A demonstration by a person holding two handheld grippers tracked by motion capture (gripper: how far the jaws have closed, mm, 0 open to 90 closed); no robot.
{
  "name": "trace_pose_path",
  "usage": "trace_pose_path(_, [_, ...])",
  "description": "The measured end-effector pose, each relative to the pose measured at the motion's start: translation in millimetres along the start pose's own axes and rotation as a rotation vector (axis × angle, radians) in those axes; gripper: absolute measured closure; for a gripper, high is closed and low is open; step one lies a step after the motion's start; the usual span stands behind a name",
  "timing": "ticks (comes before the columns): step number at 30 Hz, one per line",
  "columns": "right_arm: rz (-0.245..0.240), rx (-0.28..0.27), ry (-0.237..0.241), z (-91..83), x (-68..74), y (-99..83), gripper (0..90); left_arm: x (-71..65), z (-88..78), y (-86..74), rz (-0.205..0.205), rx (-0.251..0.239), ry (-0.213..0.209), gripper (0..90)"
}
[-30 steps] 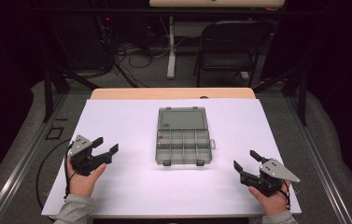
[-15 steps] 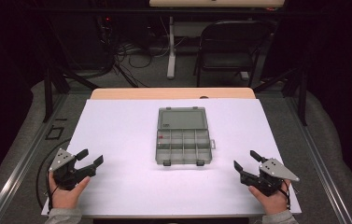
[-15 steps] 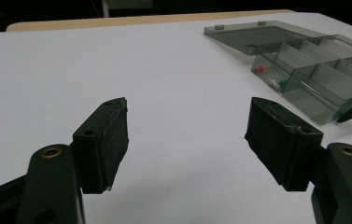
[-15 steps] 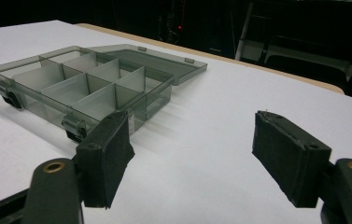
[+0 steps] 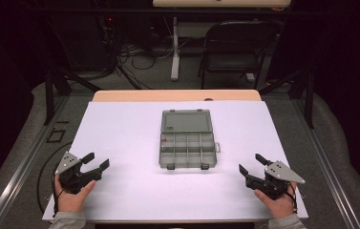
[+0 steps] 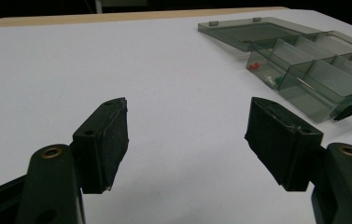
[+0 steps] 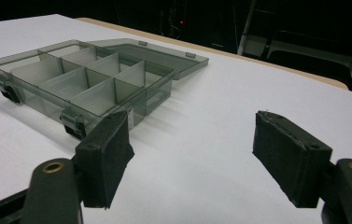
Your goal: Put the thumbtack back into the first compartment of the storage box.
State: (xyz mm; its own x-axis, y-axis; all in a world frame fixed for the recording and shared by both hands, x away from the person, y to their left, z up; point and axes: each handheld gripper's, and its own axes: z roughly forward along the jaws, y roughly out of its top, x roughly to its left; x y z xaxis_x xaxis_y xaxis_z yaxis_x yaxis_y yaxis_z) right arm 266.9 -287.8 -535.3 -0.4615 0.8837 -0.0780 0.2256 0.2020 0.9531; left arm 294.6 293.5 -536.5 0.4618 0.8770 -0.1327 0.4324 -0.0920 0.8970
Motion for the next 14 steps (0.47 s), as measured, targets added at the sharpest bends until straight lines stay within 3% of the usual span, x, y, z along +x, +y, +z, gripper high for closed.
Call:
trace_pose_path(10, [0.000,0.007,0.004,0.2,0.2,-0.4,27.0,-2.0,3.6,0.2,0.026,0.012,-0.010,29.6])
trace_pose_path(14, [-0.002,0.016,0.000,-0.2,-0.3,-1.4,26.4,4.1,8.8,-0.3,0.053,0.057,0.003,29.5])
